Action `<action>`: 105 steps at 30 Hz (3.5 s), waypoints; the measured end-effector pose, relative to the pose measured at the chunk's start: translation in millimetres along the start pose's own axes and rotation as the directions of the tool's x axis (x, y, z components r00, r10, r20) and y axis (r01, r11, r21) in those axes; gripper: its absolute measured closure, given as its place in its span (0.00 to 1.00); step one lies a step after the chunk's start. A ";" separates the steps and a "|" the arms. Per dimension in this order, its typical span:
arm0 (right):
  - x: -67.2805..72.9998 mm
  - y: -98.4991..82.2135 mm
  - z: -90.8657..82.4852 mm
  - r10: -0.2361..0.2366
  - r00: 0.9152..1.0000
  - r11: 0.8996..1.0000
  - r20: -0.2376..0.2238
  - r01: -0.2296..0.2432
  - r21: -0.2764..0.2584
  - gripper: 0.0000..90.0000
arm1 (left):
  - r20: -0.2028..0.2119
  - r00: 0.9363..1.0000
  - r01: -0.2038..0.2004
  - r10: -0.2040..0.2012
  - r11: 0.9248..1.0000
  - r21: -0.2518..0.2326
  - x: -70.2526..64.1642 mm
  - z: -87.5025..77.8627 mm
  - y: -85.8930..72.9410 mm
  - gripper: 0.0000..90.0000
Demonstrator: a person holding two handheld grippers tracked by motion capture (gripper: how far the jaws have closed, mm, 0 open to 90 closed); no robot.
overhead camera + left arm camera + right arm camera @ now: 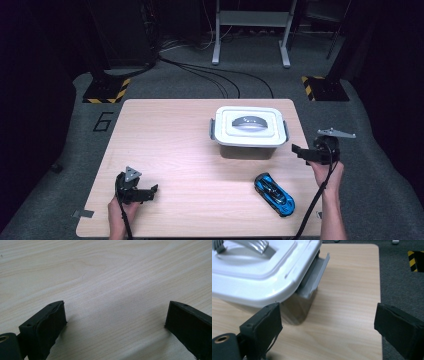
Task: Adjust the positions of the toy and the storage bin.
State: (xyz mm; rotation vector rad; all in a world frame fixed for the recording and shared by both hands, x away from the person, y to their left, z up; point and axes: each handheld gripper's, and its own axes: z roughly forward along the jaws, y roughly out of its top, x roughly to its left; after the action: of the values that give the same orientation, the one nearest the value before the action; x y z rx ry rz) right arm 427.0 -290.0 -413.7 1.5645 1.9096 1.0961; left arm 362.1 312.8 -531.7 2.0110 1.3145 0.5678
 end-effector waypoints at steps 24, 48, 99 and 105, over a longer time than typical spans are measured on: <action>0.5 43.8 45.5 -0.004 1.000 0.998 -0.017 0.005 0.063 0.67 | -0.001 1.000 0.001 -0.001 1.000 -0.006 -0.4 0.3 -0.3 0.04; 8.3 41.4 58.1 0.091 0.996 0.987 -0.006 -0.089 0.136 0.90 | 0.002 1.000 0.000 0.000 1.000 0.002 -0.2 -0.3 0.1 0.04; 98.2 83.1 77.4 -0.374 0.900 0.905 -0.224 0.407 0.123 0.61 | 0.003 1.000 -0.006 0.006 1.000 -0.001 -0.4 -0.5 -0.2 0.05; 105.7 80.4 76.8 -0.356 0.915 0.914 -0.190 0.383 0.131 0.62 | 0.010 1.000 -0.006 0.006 1.000 0.011 -0.3 -1.4 0.1 0.05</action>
State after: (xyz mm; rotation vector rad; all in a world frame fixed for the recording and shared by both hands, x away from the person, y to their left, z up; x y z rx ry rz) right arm 505.3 -162.5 -379.8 1.1448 2.3403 0.9387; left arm 361.1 312.9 -530.6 2.0249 1.3086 0.5533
